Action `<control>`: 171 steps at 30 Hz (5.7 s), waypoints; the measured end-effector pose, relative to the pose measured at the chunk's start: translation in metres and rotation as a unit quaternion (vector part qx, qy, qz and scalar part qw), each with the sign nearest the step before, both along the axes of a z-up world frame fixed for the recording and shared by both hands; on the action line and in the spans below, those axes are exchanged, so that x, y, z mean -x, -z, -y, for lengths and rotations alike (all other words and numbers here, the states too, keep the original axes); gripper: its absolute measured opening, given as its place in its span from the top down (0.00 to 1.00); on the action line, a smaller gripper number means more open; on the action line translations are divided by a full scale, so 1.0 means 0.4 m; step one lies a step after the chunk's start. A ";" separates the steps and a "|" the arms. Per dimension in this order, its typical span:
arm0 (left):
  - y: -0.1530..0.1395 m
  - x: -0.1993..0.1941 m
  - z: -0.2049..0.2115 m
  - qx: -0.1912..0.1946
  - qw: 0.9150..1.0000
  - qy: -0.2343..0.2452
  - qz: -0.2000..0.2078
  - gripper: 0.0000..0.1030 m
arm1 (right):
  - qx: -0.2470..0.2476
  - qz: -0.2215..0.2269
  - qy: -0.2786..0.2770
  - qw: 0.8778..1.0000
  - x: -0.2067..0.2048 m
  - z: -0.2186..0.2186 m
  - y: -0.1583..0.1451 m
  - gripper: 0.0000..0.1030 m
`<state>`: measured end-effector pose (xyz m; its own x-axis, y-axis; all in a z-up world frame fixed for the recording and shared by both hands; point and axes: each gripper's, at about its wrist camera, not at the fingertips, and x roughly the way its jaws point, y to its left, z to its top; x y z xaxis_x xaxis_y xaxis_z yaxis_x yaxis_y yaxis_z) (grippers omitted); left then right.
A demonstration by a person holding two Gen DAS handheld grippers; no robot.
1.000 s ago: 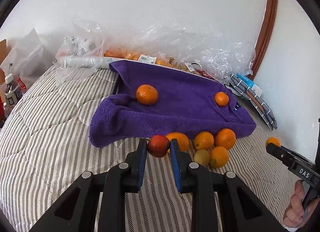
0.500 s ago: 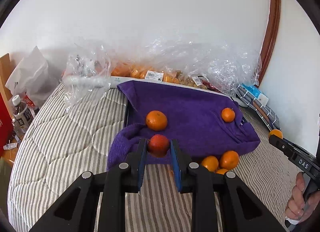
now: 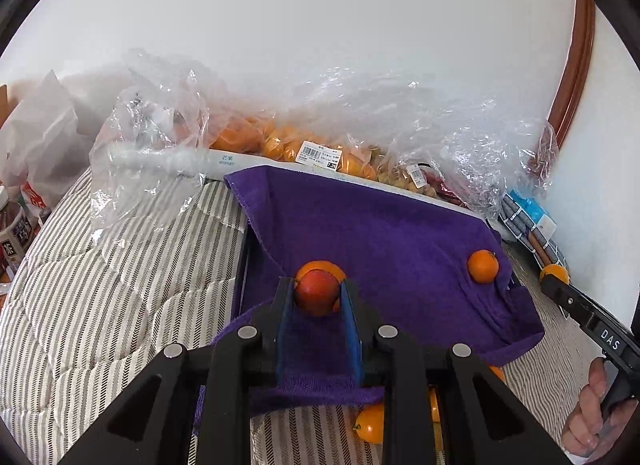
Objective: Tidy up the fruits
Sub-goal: 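Carry the yellow fruit and the red fruit over the purple towel, then open the right tool to drop the yellow fruit while the left tool lowers the red fruit, then release the red fruit onto the towel with the left tool and withdraw, then grasp a large orange beside the towel with the right tool while the left tool grasps another orange, then lift both held oranges and carry them over the purple towel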
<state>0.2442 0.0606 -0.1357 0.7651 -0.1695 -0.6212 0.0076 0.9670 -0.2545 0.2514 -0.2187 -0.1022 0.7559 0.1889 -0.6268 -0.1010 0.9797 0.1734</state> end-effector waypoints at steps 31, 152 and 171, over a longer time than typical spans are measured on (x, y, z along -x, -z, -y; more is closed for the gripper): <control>0.054 -0.019 0.019 -0.017 0.999 0.011 -0.028 0.78 | 0.000 -0.034 -0.006 0.999 -0.030 -0.016 0.110 0.51; 0.018 0.183 0.031 -0.018 0.997 -0.060 0.033 0.65 | -0.027 -0.036 -0.019 0.999 0.222 0.010 0.094 0.61; -0.068 -0.002 0.027 -0.026 0.995 -0.076 0.051 0.65 | -0.003 0.024 -0.030 0.999 0.022 -0.013 0.004 0.61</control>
<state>0.2451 0.0497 -0.1086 0.8390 -0.0174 -0.5439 -0.1158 0.9709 -0.2097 0.2427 -0.2137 -0.1037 0.7728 0.2387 -0.5881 -0.1682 0.9705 0.1729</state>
